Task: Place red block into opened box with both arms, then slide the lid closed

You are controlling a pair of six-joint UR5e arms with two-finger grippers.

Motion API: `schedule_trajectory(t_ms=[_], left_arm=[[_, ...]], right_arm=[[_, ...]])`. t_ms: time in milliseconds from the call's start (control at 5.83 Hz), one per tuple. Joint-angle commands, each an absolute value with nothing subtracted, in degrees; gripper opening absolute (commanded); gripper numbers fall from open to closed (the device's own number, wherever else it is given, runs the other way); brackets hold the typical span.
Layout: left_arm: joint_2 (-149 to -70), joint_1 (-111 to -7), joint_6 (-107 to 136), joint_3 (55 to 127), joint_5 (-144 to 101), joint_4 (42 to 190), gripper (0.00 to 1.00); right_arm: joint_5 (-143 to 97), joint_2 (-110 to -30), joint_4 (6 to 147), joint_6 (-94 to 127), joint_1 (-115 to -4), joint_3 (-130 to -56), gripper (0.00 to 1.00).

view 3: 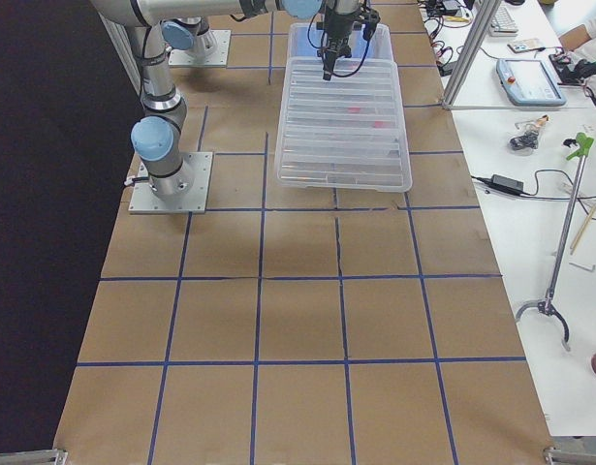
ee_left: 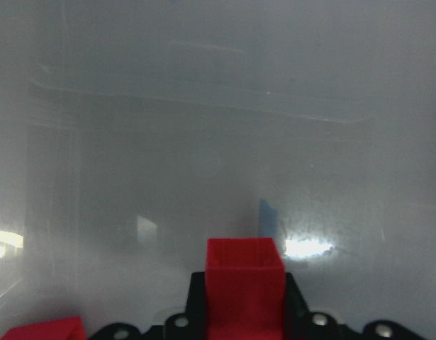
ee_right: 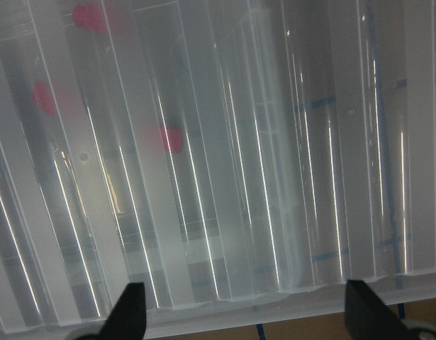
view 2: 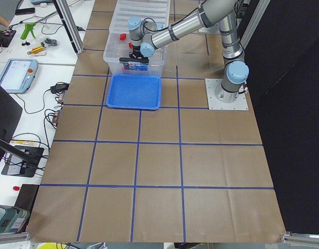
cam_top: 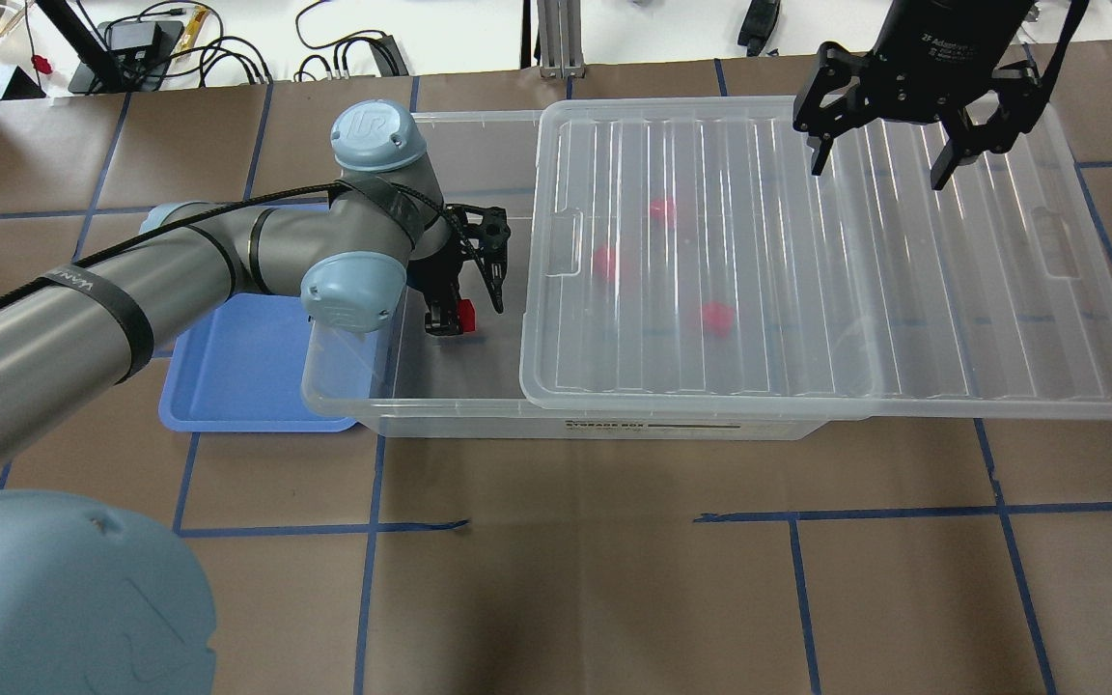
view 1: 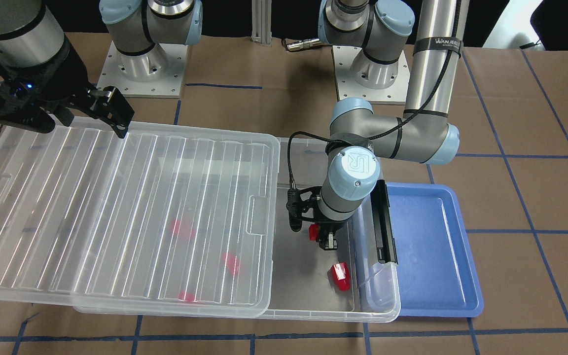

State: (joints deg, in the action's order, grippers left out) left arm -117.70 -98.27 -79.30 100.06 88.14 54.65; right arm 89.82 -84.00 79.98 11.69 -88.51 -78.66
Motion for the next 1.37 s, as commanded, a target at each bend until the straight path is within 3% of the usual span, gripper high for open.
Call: schedule_trajectory(t_ms=[0, 343, 686, 1200], left_arm=[[-117.69, -98.09, -79.54, 99.67, 88.07, 53.88, 0.96], [-114.63, -98.26, -79.02, 97.4, 87.72, 56.93, 0.97], [-109.62, -98.78, -77.44, 89.07, 87.54, 72.0, 0.97], [-100.93, -98.35, -72.63, 82.97, 87.71, 85.07, 0.97]], right_arm=[[89.82, -84.02, 79.98, 11.69, -88.51, -78.75, 1.0], [89.82, -83.94, 79.98, 11.69, -88.51, -78.66, 1.0], [90.35, -83.85, 80.33, 8.64, -87.2, -78.66, 1.0], [91.14, -83.67, 80.42, -21.32, -66.79, -80.23, 1.0]])
